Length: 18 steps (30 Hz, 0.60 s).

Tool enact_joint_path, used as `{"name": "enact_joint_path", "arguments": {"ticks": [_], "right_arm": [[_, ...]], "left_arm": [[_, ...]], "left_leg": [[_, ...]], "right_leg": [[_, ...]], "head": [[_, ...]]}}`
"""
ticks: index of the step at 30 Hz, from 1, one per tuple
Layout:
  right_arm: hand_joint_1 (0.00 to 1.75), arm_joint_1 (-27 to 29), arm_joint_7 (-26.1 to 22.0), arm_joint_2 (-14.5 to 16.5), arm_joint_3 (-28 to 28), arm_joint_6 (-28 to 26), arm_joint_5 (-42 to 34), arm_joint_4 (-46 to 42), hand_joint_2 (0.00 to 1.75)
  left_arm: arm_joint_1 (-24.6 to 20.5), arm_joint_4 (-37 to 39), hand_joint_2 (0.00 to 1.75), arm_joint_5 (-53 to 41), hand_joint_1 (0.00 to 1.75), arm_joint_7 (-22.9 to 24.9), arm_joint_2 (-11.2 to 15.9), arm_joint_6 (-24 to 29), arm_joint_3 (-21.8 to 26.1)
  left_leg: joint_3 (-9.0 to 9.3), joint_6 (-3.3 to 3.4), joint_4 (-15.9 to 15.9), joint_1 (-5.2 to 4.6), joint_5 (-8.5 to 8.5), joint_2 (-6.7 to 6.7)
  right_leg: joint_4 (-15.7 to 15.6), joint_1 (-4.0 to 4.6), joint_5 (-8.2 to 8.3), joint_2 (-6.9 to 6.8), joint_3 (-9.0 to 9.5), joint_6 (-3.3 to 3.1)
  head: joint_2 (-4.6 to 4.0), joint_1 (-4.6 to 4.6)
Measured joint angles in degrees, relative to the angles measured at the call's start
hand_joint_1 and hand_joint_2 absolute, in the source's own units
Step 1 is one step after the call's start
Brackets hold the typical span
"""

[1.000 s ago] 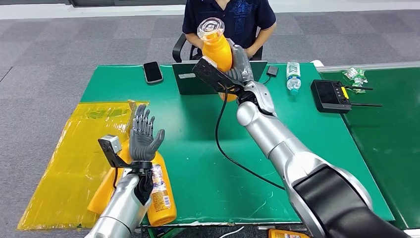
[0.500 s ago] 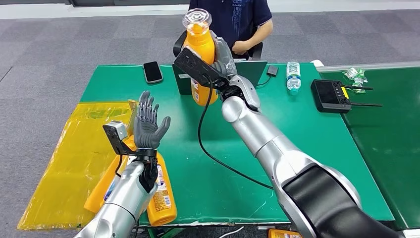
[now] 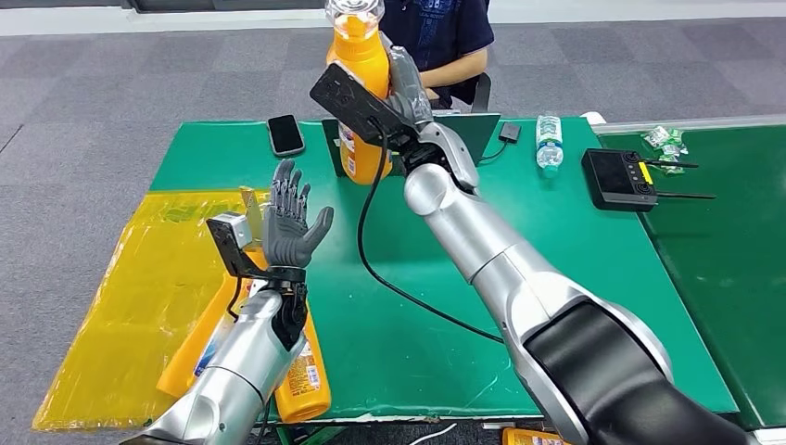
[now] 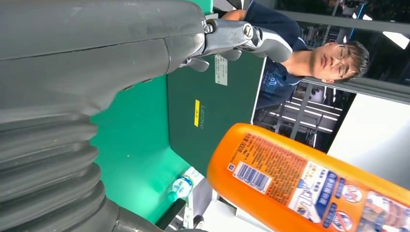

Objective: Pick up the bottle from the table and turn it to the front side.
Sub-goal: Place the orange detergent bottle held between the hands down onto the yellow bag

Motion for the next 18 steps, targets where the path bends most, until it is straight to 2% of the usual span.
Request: {"name": "enact_joint_path", "arguments": {"ticks": [11, 18], "right_arm": [[1.75, -0.25, -1.46, 1.21, -0.02, 1.37, -3.65, -0.25, 1.75], [1.75, -0.87, -1.76, 1.92, -0.02, 2.11, -6.32, -0.25, 1.75]], "left_arm": [[-1.56, 0.42, 1.75, 0.47, 0.0, -0.09, -0.6, 0.62, 0.0], [-5.37, 1.12, 1.75, -1.95, 0.0, 0.0, -1.5, 4.2, 0.0]], "left_leg": [[0.0, 0.0, 0.0, 0.0, 0.0, 0.0], [-0.01, 0.0, 0.03, -0.01, 0.01, 0.02]], "right_leg": [[0.01, 0.0, 0.0, 0.0, -0.01, 0.0], [0.01, 0.0, 0.03, 0.02, -0.03, -0.03]], "head": [[0.0, 0.0], [0.0, 0.0]]}}
